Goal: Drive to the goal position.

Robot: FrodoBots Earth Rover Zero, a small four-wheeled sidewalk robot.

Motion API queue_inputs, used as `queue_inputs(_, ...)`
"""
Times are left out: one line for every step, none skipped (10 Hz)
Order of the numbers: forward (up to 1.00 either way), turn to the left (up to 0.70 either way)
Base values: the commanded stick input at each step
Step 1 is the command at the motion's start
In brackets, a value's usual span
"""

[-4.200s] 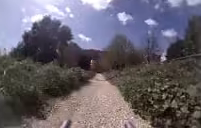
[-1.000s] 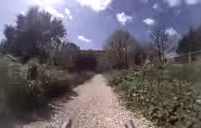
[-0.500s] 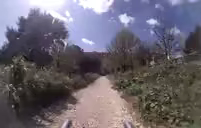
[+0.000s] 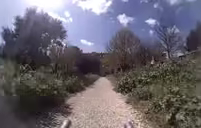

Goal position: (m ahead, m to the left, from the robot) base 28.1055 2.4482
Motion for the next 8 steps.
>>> queue_inputs(0.84, 0.00)
queue_inputs(0.84, -0.18)
queue_inputs(0.84, -0.33)
queue_inputs(0.84, -0.33)
queue_inputs(0.84, -0.33)
queue_inputs(0.84, -0.23)
queue_inputs(0.84, 0.00)
queue_inputs(0.84, 0.00)
